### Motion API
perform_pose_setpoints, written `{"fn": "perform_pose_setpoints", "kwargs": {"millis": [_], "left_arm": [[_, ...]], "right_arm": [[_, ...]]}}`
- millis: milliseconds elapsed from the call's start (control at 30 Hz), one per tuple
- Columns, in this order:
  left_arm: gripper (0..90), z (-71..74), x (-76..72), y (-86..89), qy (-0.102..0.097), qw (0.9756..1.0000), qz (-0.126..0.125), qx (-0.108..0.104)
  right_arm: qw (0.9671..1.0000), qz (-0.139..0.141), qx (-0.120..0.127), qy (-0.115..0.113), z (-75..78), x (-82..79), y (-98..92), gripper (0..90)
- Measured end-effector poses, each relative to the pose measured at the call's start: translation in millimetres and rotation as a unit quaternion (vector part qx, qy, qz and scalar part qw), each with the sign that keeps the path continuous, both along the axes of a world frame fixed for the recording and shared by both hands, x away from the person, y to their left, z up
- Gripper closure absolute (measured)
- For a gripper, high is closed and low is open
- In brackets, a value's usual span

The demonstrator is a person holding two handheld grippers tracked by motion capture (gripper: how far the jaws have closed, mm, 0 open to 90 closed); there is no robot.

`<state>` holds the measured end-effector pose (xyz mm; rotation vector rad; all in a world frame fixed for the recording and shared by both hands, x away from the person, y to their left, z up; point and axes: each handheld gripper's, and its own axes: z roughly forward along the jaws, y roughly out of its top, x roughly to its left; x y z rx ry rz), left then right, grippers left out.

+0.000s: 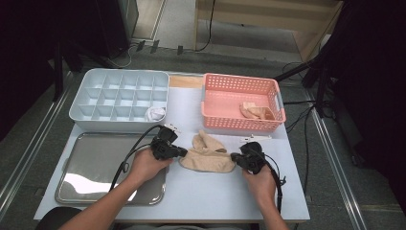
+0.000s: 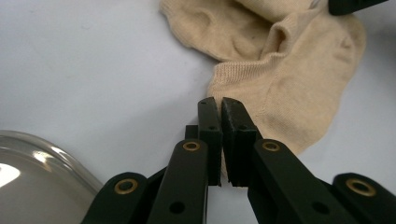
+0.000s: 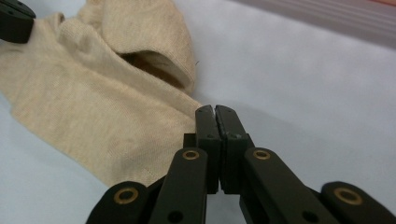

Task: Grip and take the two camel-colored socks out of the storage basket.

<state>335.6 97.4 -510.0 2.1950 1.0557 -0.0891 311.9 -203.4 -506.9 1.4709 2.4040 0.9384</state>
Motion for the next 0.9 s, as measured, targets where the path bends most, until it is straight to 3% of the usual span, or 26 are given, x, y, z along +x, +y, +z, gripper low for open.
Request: {"fn": "perform_pose_setpoints", "kwargs": {"millis": [67, 133, 333, 600, 833, 900], "left_arm": [[86.5, 0.1, -0.8, -1.2, 0.001, 1.0, -0.003, -0.003], [84.5, 0.4, -2.3, -2.4, 0.0, 1.0, -0.008, 0.002], [73.6, 4.8, -3.1, 1.3, -0.005, 0.9999, -0.003, -0.009], [69.1, 12.6, -6.8, 4.5, -0.018, 0.9994, 0.005, -0.029], [67.6, 13.5, -8.5, 7.7, -0.021, 0.9993, 0.006, -0.031], [67.1, 13.8, -8.9, 9.3, -0.021, 0.9992, 0.011, -0.032]], "right_arm": [[1.0, 0.005, 0.001, 0.0, 0.2, 0.0, 0.8, 88.1], [0.9998, 0.011, 0.012, -0.009, 3.3, 0.6, 2.2, 78.0], [0.999, 0.011, 0.031, -0.029, 11.8, 4.0, 1.4, 70.9], [0.9974, 0.02, 0.048, -0.049, 15.2, 22.8, 15.7, 62.2], [0.9973, 0.036, 0.042, -0.048, 8.9, 37.1, 36.3, 57.8], [0.998, 0.038, 0.034, -0.037, 4.1, 39.9, 41.3, 56.3]]}}
